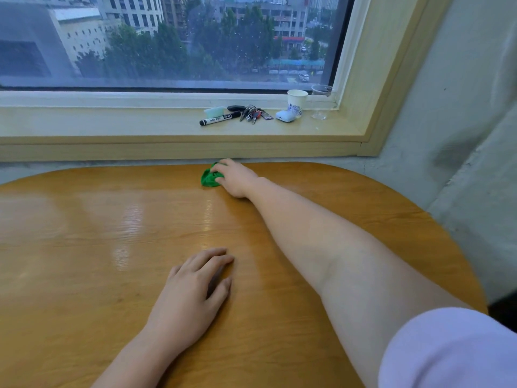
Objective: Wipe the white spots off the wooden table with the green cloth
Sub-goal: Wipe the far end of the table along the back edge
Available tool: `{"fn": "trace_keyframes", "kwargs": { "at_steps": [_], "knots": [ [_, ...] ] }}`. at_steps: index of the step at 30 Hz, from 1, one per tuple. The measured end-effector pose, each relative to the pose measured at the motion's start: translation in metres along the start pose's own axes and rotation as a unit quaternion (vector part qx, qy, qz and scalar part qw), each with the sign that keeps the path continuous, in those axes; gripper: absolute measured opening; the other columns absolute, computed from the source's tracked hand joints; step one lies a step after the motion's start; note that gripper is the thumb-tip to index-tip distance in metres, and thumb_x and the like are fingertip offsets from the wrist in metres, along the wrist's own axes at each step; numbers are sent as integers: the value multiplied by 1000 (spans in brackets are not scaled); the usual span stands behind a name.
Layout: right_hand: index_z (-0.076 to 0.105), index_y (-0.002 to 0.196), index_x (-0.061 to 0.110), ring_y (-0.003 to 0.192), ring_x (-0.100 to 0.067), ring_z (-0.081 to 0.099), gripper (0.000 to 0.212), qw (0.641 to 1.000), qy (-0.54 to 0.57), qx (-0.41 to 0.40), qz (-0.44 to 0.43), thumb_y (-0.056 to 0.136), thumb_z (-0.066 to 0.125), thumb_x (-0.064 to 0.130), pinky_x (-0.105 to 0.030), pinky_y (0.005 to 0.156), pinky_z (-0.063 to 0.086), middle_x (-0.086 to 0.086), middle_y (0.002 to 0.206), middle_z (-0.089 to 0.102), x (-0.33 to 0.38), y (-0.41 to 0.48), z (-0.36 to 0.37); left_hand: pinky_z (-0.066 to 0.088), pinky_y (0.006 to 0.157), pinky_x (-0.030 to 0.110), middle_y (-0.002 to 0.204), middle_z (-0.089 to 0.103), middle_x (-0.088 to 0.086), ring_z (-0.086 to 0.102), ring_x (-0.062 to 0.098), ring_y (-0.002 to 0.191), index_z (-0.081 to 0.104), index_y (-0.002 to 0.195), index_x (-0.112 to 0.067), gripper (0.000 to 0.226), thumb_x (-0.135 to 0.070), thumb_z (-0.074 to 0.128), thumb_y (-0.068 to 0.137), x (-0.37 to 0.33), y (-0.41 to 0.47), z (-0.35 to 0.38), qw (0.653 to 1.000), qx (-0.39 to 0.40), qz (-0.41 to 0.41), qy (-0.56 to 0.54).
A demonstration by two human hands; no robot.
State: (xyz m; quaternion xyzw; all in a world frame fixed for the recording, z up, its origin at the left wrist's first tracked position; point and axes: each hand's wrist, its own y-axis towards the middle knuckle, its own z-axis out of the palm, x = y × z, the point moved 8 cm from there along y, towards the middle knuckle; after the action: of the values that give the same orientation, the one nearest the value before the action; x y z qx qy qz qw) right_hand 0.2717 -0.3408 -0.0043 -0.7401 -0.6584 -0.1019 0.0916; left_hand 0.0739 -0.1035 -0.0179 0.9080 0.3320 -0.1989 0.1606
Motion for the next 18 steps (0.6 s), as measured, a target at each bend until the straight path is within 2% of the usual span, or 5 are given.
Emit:
{"fn": "trace_keyframes", "kwargs": {
  "at_steps": [12,18],
  "knots": [
    [53,155,35,150,-28,42,43,996,-1,-46,78,112,48,37,-48,117,40,2,169,38,-138,-50,-38,32,114,33,154,38,-37,36,-5,144,52,147,-49,44,-54,50,103,1,0,0,1000,1,2,-1],
    [51,156,33,150,-31,41,44,982,4,-89,168,113,44,40,-46,116,40,-2,171,34,-217,-98,-53,34,113,35,153,38,-38,37,-4,144,53,145,-49,44,-55,49,102,2,0,2,1000,2,1,-1]
  ]
}}
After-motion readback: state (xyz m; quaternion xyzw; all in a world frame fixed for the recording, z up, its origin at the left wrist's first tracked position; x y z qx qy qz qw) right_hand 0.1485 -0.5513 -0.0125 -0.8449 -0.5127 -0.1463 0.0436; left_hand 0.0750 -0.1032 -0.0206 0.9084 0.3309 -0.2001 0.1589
